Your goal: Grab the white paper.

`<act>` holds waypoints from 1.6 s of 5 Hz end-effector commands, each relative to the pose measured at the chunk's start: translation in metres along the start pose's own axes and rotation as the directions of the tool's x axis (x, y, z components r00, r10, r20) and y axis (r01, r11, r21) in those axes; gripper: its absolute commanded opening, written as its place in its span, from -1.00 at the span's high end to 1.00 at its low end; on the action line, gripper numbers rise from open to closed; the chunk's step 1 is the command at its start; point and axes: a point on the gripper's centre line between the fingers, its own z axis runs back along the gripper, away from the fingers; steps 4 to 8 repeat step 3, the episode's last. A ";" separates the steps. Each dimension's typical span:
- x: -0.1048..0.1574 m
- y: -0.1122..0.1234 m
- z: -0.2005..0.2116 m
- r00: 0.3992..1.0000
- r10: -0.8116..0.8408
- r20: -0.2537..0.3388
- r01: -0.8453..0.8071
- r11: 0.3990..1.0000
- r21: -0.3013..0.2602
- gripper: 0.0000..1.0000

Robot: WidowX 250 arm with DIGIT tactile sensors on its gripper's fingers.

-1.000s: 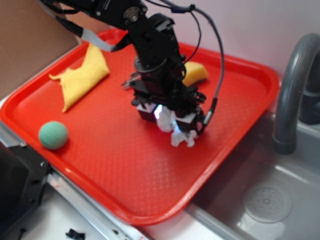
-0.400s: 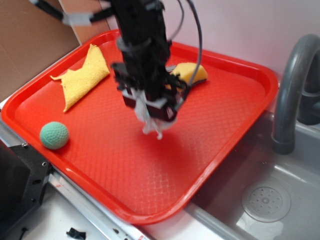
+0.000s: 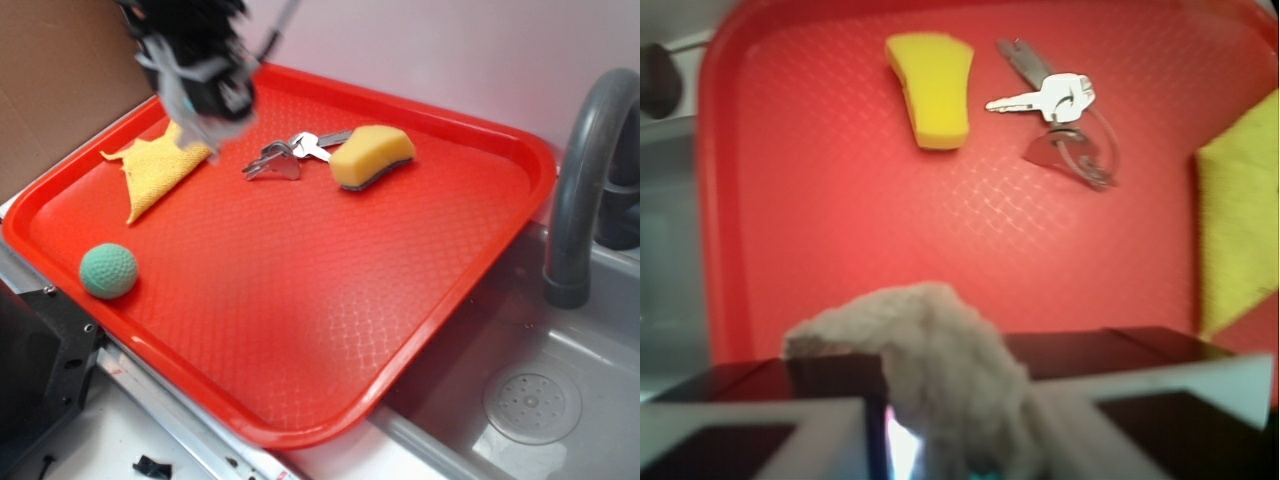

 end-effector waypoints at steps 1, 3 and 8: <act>-0.023 0.018 0.068 0.986 0.096 0.137 -0.090 0.995 -0.050 1.00; -0.017 0.020 0.051 0.969 0.214 0.124 -0.209 0.976 -0.051 1.00; -0.017 0.020 0.051 0.969 0.214 0.124 -0.209 0.976 -0.051 1.00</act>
